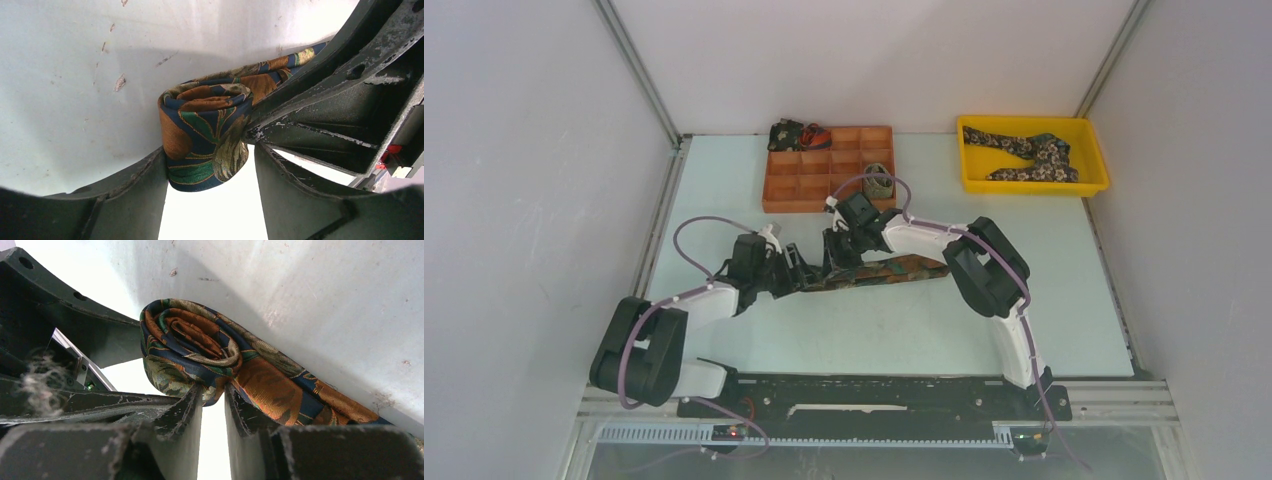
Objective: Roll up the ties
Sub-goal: Roll the tie at the center of the board.
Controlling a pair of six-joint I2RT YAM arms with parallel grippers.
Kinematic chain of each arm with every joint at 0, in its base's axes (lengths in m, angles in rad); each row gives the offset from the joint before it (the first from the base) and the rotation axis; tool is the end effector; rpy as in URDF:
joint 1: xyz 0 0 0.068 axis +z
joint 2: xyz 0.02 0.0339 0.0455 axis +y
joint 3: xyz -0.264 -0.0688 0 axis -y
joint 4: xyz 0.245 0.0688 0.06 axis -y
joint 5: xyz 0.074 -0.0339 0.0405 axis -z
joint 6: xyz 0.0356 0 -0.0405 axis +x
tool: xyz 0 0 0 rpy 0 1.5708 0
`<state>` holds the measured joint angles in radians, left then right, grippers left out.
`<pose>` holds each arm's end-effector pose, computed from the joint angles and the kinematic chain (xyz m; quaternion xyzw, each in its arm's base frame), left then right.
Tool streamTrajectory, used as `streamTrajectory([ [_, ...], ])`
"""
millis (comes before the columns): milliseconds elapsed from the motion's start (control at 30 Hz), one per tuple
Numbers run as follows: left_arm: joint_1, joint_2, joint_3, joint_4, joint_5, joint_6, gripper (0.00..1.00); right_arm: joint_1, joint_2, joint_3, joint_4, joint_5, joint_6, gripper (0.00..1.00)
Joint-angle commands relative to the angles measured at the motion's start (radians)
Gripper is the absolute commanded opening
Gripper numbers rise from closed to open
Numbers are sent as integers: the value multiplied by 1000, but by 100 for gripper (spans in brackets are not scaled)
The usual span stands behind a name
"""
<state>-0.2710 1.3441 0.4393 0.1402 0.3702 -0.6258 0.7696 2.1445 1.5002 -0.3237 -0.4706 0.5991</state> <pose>0.2245 -0.0757 0.1410 -0.0885 0.9027 -0.3197 0.2741 0.3157 0.3283 0.1490 -0.1480 0.9193 0.3550 0.0829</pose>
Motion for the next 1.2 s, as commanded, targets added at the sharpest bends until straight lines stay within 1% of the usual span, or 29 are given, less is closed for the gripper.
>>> streamTrajectory([
  [0,-10,12,27,0,2,4,69,-7,23,-12,26,9,2,25],
  [67,-10,-7,28,-31,-31,4,70,-10,27,-12,28,5,2,25],
  [200,-9,-85,11,-85,-132,28,78,-14,27,-11,26,1,-1,25],
  [300,-3,-98,20,-107,-160,45,78,-15,28,-7,25,-3,-4,25],
  [467,12,-55,44,-100,-150,52,71,-19,31,6,18,-8,-5,25],
  [533,16,-28,50,-88,-124,55,68,-19,35,14,13,-9,-7,25],
  [867,17,106,100,-18,5,51,67,-20,56,37,-8,-15,-15,25],
  [1000,16,128,108,-6,22,53,63,-25,59,43,-13,-13,-18,25],
  [1100,17,143,114,-4,33,52,53,-26,64,51,-15,-16,-16,25],
  [1167,16,144,114,-4,36,52,44,-27,67,59,-19,-19,-16,25],
])
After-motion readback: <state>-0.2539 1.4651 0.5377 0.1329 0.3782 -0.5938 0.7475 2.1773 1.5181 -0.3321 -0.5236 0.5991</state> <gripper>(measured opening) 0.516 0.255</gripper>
